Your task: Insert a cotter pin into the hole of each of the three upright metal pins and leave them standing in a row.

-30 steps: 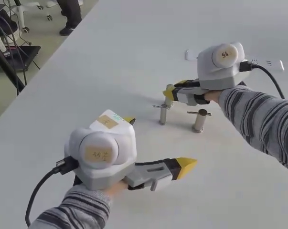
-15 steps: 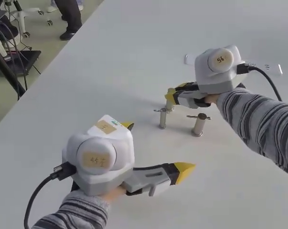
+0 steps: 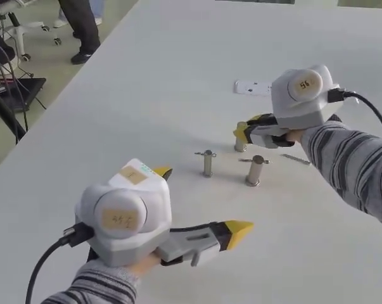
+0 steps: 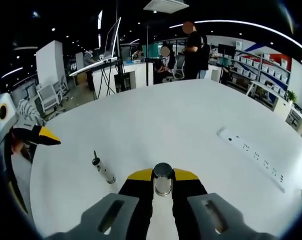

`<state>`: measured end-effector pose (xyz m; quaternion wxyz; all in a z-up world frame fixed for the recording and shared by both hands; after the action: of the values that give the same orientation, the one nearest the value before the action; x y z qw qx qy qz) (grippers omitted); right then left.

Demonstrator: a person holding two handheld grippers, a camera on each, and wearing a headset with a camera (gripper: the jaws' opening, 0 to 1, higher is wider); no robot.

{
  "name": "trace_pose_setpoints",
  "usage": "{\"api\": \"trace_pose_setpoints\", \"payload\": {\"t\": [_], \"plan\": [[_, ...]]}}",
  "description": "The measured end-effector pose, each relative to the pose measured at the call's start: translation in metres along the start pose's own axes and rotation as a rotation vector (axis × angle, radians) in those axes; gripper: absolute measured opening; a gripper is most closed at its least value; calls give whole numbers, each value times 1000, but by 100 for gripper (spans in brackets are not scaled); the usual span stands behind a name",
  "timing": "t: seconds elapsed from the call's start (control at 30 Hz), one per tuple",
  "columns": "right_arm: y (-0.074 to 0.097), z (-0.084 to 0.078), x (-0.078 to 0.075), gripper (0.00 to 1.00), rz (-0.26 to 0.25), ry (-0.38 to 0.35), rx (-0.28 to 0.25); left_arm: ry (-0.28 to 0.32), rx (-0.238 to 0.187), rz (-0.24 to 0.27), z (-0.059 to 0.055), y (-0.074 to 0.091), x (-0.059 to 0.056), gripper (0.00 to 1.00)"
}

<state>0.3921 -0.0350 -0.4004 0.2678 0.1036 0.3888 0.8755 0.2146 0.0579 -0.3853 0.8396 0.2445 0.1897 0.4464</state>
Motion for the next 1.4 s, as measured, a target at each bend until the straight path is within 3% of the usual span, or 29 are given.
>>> {"api": "trace_pose_setpoints", "payload": {"t": [0.27, 0.53, 0.87, 1.07, 1.4], "plan": [[17, -20, -17, 8, -45, -31, 19, -10, -3, -4, 3, 3, -3, 91], [35, -38, -21, 8, -91, -44, 30, -18, -5, -5, 3, 6, -7, 91], [60, -61, -10, 8, -123, -59, 52, -21, -3, -5, 2, 9, -9, 91], [65, -72, -8, 8, -114, -69, 54, -21, -7, -2, 2, 12, -10, 91], [76, -83, 23, 8, -96, -69, 43, -24, -11, 1, 2, 17, -13, 91]]}}
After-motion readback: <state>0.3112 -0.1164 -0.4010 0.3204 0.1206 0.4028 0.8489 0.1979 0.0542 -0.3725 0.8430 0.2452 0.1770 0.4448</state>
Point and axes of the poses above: the centre of the closed fingertips' face, and the gripper's own axes: y roughly backward along the fingers, x roughly to its left, z roughly out of its top, the point moved 5 cm from there along y, roughly backward along the fingers, and after that the axes turned 11 degrees about x, right-handed, at the moved point
